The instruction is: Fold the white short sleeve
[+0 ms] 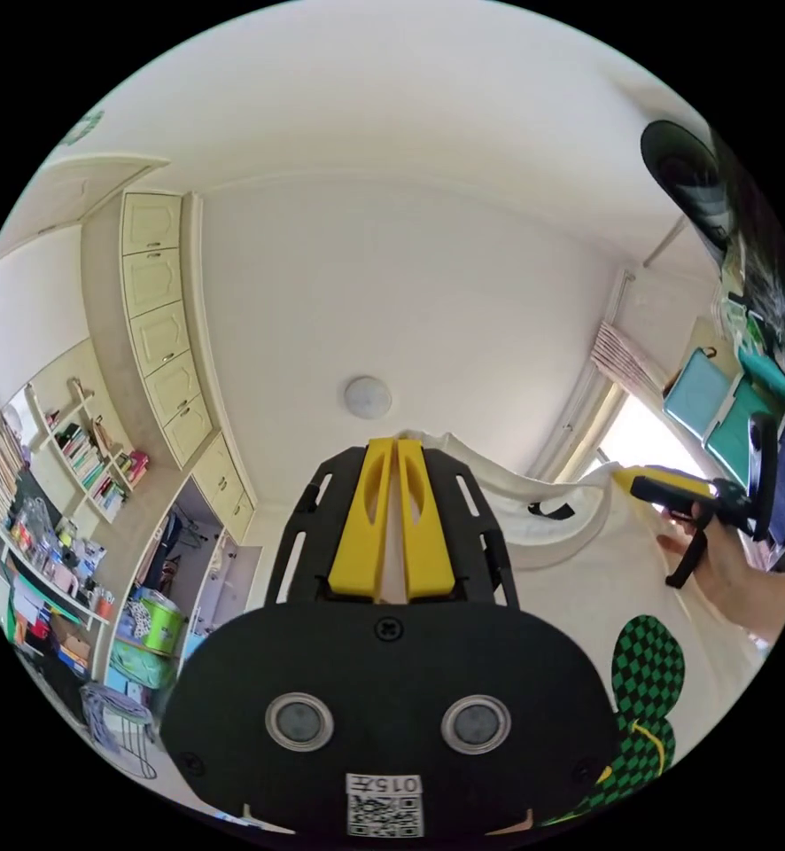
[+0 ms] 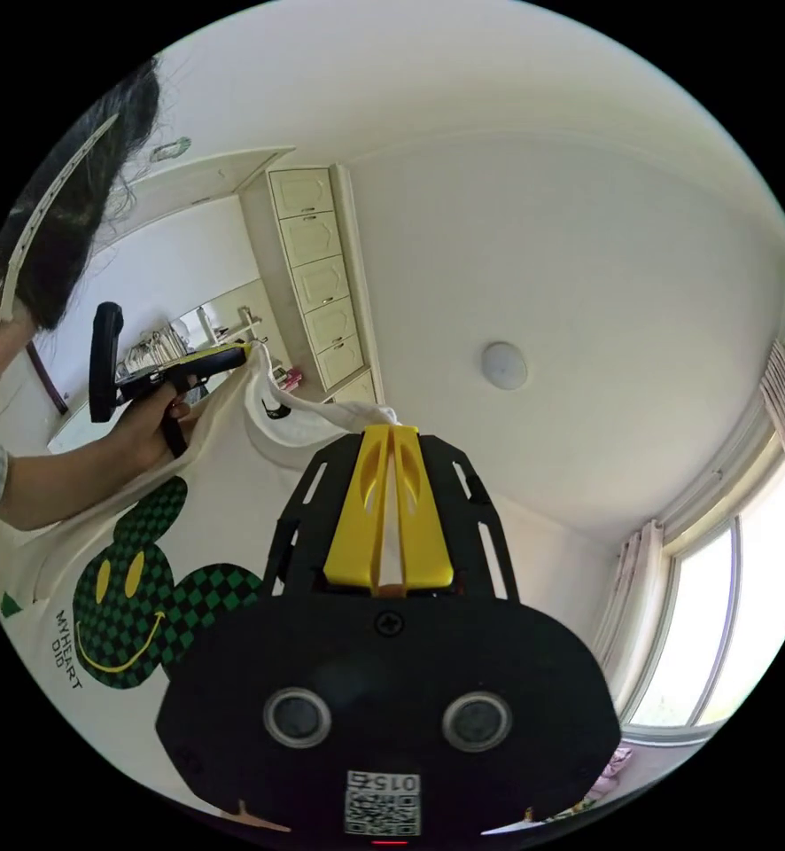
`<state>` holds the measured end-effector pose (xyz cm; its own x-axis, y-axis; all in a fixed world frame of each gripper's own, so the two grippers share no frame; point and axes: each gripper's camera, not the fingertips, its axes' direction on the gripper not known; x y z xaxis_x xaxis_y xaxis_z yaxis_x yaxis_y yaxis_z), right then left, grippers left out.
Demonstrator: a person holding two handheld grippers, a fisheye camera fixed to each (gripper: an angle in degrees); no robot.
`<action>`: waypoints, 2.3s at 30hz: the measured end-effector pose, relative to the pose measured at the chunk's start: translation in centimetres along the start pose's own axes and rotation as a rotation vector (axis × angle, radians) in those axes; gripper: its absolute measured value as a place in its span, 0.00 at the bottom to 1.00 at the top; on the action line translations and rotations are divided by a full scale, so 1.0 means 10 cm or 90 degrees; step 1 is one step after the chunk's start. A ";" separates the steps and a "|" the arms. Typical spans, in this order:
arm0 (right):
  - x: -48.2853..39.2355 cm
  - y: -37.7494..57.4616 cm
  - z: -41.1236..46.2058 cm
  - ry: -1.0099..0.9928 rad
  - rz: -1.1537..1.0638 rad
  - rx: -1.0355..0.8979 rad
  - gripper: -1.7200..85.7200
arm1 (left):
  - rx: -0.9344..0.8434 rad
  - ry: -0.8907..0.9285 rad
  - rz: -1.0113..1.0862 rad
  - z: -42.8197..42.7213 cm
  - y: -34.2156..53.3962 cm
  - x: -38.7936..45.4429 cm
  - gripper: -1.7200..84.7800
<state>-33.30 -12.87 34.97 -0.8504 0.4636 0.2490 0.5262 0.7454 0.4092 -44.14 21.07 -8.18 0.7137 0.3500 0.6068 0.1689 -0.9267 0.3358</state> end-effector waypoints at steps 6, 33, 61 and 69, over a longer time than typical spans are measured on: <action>0.17 -0.27 0.47 0.070 -0.079 0.013 0.01 | 0.078 -0.008 0.048 0.13 0.09 0.27 0.01; 0.73 2.83 2.10 -0.277 0.646 0.048 0.01 | -0.241 0.048 -0.209 0.54 1.02 -0.25 0.01; 1.12 3.12 0.78 -0.721 0.639 0.329 0.01 | -0.003 0.080 -0.038 0.12 0.55 1.34 0.01; 0.81 3.07 0.51 -0.748 0.628 0.222 0.01 | -0.071 0.044 0.003 0.30 0.90 1.40 0.01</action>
<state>-24.01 16.25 45.06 0.2070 0.7894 -0.5779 0.9661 -0.0717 0.2481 -30.58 17.24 1.13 0.6657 0.3571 0.6552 0.0857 -0.9088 0.4082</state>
